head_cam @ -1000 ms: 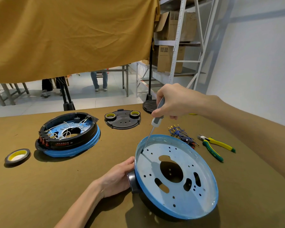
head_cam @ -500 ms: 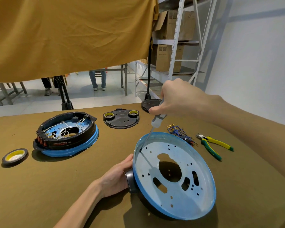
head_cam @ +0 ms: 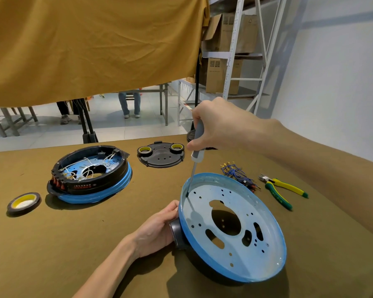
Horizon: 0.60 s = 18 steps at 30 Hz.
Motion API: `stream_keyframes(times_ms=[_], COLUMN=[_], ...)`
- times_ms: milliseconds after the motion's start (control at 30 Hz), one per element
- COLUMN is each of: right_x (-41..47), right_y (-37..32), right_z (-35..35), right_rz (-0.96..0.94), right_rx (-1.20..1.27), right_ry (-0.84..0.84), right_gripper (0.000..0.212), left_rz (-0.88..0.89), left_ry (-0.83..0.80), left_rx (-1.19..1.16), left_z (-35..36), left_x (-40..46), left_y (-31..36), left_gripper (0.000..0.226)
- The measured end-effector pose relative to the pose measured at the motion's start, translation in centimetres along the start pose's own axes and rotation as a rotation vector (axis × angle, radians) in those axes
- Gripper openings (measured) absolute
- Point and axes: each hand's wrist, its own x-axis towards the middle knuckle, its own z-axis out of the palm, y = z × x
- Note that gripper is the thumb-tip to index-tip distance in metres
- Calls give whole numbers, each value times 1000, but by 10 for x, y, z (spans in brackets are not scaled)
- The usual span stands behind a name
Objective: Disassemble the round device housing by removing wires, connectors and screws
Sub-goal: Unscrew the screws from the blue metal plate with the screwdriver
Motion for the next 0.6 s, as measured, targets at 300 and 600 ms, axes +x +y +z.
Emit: stream_keyframes(times_ms=[300,600], right_x=[0,1], right_y=[-7,-9], right_z=[-4,-7], right_rz=[-107,-133], right_rx=[38,10], right_ry=[-22,-34], right_gripper=[39,40], left_rz=[-8,-1], left_ry=[-14,-8], left_rx=[-29,-14], left_z=[0,3], left_x=[-2,-2], left_y=[0,1], left_gripper=[25,31])
